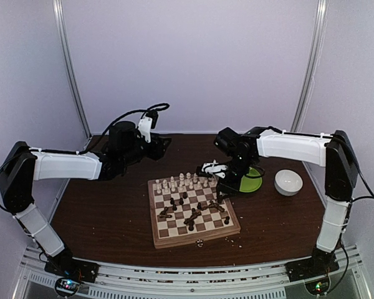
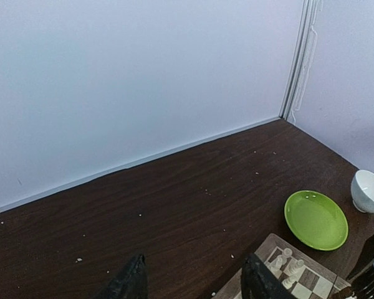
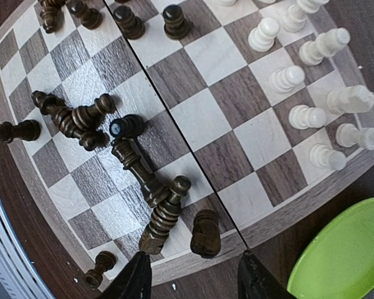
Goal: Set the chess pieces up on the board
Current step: Pick up the knight from the chessboard.
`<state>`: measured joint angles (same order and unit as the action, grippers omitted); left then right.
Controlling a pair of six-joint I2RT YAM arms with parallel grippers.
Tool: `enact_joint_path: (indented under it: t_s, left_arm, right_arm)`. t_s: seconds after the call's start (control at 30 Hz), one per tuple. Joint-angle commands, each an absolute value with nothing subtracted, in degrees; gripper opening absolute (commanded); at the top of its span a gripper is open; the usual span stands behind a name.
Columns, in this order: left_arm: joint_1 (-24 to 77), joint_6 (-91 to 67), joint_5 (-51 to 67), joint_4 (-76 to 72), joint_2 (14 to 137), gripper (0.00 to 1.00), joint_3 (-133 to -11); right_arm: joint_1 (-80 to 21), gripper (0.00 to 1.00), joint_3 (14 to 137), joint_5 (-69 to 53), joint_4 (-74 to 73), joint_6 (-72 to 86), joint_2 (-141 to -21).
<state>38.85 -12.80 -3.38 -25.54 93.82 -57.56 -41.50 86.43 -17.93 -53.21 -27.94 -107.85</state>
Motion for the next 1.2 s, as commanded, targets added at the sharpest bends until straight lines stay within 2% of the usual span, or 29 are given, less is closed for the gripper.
enact_joint_path:
  t_s: [0.0,0.2,0.67,0.87,1.17]
  left_arm:
    - [39.24,-11.78,-3.08,-27.42,94.21,0.52,-59.13]
    - [39.24,-11.78,-2.88,-27.41,94.27,0.52,-59.19]
    - [39.20,-11.69,-2.90,-27.42,94.15,0.53,-59.10]
    - [39.20,-11.60,-2.88,-27.35,94.13,0.53,-59.08]
    - [39.20,-11.55,-2.81,-27.25,94.22,0.53,-59.22]
  right_arm:
    - [-41.75,0.48,88.16,-16.69,-54.32,-26.03,-109.62]
    - [-41.66,0.46,89.22,-15.35,-54.29,-24.32,-111.64]
    - [-40.99,0.27,90.12,-15.46,-55.14,-23.73,-113.74]
    - [-40.35,0.24,90.35,-16.23,-55.36,-23.60,-114.02]
    - [-39.59,0.12,90.94,-16.72,-55.81,-23.73,-114.24]
